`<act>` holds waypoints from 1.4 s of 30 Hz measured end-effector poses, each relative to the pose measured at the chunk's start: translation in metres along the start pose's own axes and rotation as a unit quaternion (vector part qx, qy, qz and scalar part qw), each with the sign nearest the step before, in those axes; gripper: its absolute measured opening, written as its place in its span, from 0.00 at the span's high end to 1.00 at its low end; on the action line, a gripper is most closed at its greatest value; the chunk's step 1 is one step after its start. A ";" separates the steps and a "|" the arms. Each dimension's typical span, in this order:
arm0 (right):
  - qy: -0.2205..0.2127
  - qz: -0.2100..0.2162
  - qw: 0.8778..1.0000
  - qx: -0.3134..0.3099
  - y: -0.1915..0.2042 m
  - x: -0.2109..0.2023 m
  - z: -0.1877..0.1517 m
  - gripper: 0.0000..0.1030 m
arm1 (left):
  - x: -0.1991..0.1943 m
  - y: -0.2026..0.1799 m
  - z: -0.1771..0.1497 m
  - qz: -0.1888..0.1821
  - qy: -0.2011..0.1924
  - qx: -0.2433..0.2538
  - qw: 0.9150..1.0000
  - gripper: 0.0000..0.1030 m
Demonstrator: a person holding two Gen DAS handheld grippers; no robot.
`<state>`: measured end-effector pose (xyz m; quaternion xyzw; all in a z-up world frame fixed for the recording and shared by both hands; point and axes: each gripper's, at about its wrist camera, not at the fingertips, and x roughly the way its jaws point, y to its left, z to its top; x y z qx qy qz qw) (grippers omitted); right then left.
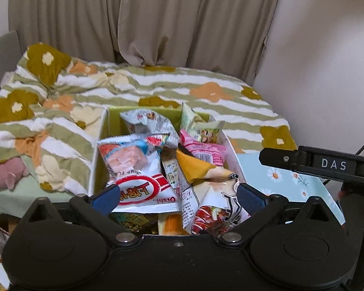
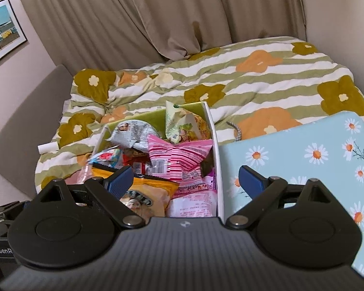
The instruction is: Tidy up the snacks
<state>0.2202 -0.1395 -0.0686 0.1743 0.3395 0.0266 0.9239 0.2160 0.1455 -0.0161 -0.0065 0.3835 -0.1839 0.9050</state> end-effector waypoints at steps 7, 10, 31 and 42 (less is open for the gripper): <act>-0.037 0.023 0.999 -0.024 -0.003 -0.046 0.001 0.00 | -0.048 -0.027 -0.010 0.042 -0.051 0.010 0.998 0.00; -0.052 0.022 0.997 -0.046 -0.008 -0.072 -0.001 0.00 | -0.068 -0.044 -0.016 0.057 -0.075 0.008 0.996 0.00; -0.035 -0.087 0.989 -0.110 -0.087 -0.165 -0.061 0.00 | -0.104 -0.137 -0.079 0.093 -0.115 0.033 0.988 0.00; -0.031 -0.099 0.990 -0.096 -0.110 -0.176 -0.074 0.00 | -0.095 -0.149 -0.091 0.094 -0.098 0.045 0.990 0.00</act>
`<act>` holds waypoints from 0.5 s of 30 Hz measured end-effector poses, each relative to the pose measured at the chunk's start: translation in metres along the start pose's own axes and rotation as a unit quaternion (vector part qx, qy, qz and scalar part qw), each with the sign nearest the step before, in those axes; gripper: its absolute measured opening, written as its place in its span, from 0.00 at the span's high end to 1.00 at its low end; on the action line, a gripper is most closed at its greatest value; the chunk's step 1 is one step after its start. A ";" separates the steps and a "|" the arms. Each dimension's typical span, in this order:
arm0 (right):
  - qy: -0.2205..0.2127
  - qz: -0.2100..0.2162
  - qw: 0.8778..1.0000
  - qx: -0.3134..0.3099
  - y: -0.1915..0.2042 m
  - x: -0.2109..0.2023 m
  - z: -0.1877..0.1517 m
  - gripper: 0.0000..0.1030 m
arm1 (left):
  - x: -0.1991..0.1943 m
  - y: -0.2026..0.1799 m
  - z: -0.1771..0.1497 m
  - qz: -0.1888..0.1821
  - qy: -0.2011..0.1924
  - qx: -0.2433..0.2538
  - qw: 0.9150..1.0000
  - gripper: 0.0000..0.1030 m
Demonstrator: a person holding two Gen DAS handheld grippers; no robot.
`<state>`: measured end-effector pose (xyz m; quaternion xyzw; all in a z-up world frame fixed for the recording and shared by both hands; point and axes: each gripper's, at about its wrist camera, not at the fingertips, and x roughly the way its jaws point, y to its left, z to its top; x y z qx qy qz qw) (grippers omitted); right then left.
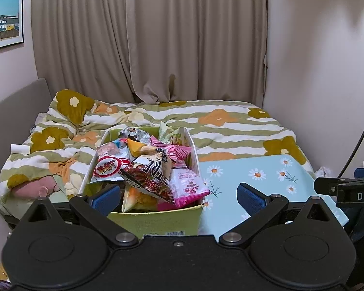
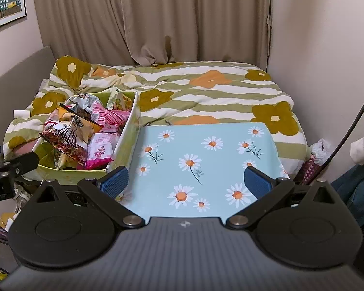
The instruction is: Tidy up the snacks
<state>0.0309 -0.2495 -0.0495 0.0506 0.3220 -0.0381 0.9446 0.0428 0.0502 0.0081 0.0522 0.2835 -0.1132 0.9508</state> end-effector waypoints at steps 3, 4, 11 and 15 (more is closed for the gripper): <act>0.001 0.001 1.000 0.002 -0.001 0.000 0.000 0.00 | 0.000 0.000 0.000 0.001 0.000 0.002 1.000 0.00; 0.001 0.000 1.000 0.003 -0.001 0.000 0.000 0.00 | 0.000 0.000 0.000 0.001 -0.001 0.002 1.000 0.00; 0.000 0.000 1.000 0.002 -0.002 -0.001 0.000 0.00 | 0.001 -0.001 0.000 -0.002 0.001 0.005 1.000 0.00; 0.000 0.000 1.000 0.001 -0.002 -0.001 0.000 0.00 | 0.002 0.000 0.000 -0.003 0.003 0.006 1.000 0.00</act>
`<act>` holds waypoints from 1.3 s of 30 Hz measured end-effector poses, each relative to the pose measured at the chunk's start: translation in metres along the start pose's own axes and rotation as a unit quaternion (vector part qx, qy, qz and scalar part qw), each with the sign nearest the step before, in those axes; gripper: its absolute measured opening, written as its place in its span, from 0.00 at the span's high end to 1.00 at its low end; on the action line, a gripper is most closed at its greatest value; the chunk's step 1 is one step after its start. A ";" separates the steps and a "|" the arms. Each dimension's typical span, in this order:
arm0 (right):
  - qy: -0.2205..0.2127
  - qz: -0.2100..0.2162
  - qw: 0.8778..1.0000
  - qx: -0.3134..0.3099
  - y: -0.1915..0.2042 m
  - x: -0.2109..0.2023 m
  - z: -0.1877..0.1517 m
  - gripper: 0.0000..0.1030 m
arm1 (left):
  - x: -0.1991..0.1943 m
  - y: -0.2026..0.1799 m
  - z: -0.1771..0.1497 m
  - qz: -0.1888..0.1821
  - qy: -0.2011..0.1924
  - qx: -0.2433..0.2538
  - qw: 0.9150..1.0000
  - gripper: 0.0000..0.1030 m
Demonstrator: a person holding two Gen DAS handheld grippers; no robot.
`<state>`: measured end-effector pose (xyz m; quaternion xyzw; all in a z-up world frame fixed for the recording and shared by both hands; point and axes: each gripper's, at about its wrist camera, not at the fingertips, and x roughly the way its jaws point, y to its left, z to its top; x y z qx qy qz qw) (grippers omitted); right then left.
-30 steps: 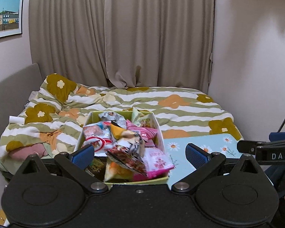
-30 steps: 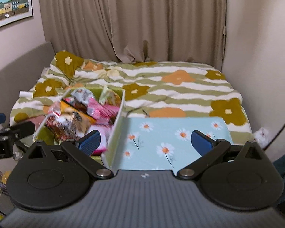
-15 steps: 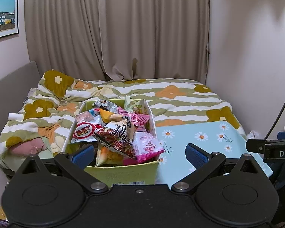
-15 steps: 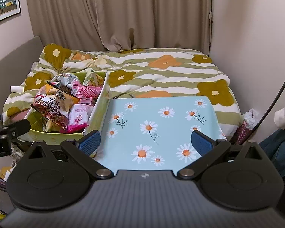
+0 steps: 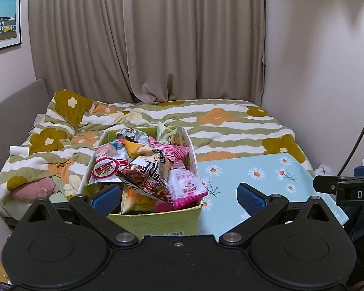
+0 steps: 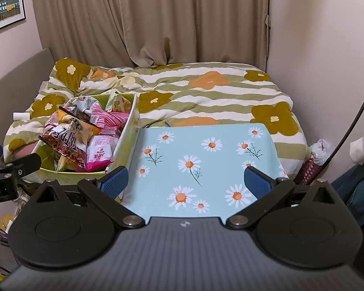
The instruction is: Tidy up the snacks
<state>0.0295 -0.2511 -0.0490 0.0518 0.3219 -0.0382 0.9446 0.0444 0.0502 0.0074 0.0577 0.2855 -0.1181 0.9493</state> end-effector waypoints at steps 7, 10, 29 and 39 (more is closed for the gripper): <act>0.001 0.001 1.000 0.000 0.001 0.000 0.001 0.00 | 0.001 0.003 -0.001 0.001 0.004 -0.001 1.000 0.00; 0.001 0.001 1.000 0.000 0.001 0.000 0.003 0.00 | 0.001 0.004 -0.001 0.002 0.004 -0.001 1.000 0.00; 0.004 -0.001 1.000 0.001 0.002 0.003 0.005 0.00 | 0.002 0.005 -0.001 0.005 0.006 -0.001 1.000 0.00; 0.004 0.000 1.000 0.002 0.001 0.003 0.005 0.00 | 0.004 0.007 -0.002 0.004 0.007 0.000 1.000 0.00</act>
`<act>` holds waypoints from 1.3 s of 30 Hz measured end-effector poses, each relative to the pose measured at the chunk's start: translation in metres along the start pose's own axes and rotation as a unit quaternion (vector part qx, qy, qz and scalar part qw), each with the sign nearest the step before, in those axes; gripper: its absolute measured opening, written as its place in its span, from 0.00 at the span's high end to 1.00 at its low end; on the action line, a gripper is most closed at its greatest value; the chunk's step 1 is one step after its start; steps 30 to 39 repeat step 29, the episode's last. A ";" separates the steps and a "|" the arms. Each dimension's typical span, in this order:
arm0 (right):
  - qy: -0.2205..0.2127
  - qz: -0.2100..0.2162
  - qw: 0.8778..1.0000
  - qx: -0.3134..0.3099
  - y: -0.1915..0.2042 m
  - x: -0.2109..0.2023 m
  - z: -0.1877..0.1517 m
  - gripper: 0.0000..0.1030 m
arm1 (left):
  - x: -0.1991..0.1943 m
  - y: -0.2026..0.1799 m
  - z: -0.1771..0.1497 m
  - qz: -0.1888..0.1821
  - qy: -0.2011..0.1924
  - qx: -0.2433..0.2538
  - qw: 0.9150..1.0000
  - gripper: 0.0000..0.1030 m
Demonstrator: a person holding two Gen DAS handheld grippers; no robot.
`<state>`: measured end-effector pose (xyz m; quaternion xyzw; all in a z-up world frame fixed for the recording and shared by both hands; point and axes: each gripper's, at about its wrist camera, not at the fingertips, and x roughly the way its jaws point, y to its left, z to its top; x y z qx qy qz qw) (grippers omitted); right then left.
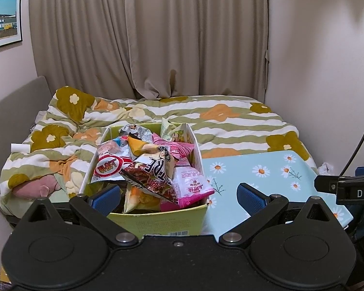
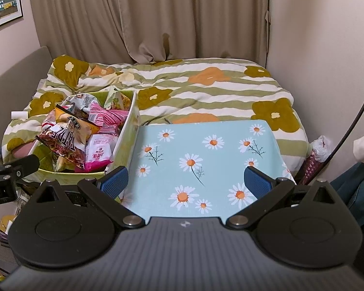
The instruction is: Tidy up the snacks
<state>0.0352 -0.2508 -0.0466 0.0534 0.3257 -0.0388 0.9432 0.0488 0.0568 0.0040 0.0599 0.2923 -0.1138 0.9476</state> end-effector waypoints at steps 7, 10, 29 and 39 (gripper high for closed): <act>0.002 0.000 1.000 0.000 0.000 0.001 0.000 0.00 | 0.001 0.001 -0.001 0.001 0.002 0.000 1.000 0.00; 0.001 0.000 1.000 0.000 0.000 0.000 0.000 0.00 | 0.002 0.004 -0.002 0.001 0.005 -0.001 1.000 0.00; 0.002 0.001 1.000 0.001 0.000 0.000 0.001 0.00 | -0.002 0.019 -0.001 -0.005 -0.008 -0.014 1.000 0.00; 0.002 0.001 1.000 0.001 0.000 0.000 0.001 0.00 | -0.002 0.019 -0.001 -0.005 -0.008 -0.014 1.000 0.00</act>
